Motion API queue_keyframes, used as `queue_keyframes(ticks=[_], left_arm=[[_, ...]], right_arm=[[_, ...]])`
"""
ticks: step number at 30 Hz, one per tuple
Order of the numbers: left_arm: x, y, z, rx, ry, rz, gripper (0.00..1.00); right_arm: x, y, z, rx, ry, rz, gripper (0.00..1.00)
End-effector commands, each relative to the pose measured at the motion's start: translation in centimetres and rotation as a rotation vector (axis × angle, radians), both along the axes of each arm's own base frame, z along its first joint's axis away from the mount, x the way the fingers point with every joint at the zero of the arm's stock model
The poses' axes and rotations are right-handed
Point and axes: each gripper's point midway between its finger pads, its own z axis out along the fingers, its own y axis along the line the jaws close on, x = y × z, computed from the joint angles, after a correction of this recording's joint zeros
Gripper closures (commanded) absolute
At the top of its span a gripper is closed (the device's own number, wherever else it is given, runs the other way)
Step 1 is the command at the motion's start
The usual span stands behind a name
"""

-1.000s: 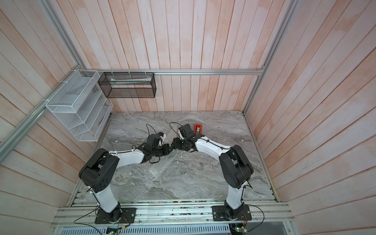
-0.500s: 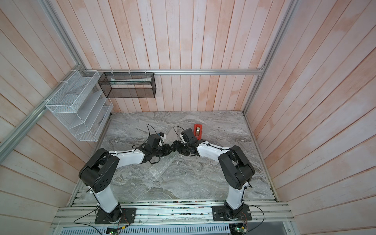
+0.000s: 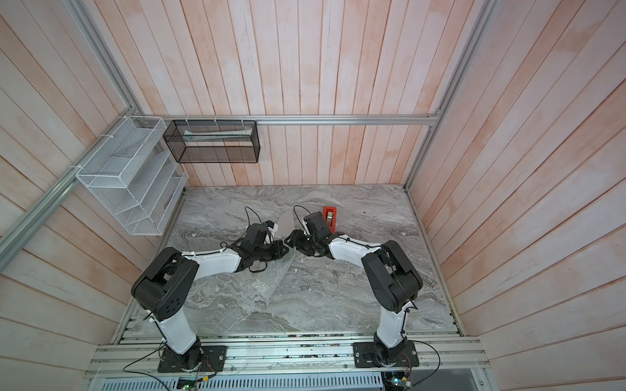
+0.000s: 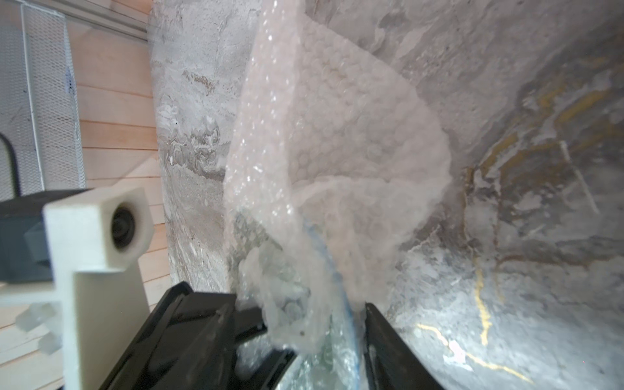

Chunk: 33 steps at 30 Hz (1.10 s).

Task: Wrap bowls in bubble wrap
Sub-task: Wrap the bowl in bubble wrap.

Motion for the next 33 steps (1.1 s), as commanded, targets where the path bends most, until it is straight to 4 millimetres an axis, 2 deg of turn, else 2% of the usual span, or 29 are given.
queue_keyframes(ticks=[1,6,8,10,13,17,19,25,28,30,33], left_arm=[[-0.3,-0.5,0.5,-0.009,-0.011,-0.029,1.00],[-0.4,-0.6,0.4,-0.011,-0.011,-0.036,1.00],[-0.3,-0.5,0.4,-0.004,-0.012,-0.029,1.00],[-0.3,-0.3,0.6,0.007,-0.021,-0.025,1.00],[0.1,0.4,1.1,0.030,-0.037,0.001,0.98],[0.5,1.6,2.8,0.038,-0.074,0.041,0.87],[0.5,2.3,3.5,0.037,-0.090,0.061,0.77],[0.5,4.8,5.4,0.040,-0.140,0.116,0.59],[0.5,7.0,6.3,0.047,-0.165,0.189,0.40],[0.2,8.1,6.4,0.055,-0.165,0.215,0.36],[-0.4,9.2,5.3,0.066,-0.134,0.239,0.27]], right_arm=[[0.8,0.8,-0.7,-0.032,-0.020,0.023,0.40],[0.6,0.9,-2.7,-0.092,-0.008,0.033,0.51],[0.7,0.8,-2.9,-0.128,-0.024,0.032,0.56],[0.7,0.8,-3.0,-0.155,-0.032,0.042,0.65],[0.6,0.9,-3.4,-0.197,-0.044,0.058,0.69],[0.3,1.2,-4.4,-0.224,-0.037,0.079,0.71],[0.1,1.4,-4.9,-0.247,-0.038,0.092,0.71],[0.1,2.2,-5.4,-0.300,-0.051,0.130,0.71],[0.0,2.6,-5.3,-0.318,-0.062,0.143,0.72],[0.1,2.8,-5.1,-0.331,-0.075,0.142,0.72],[0.1,3.0,-4.8,-0.330,-0.082,0.141,0.72]])
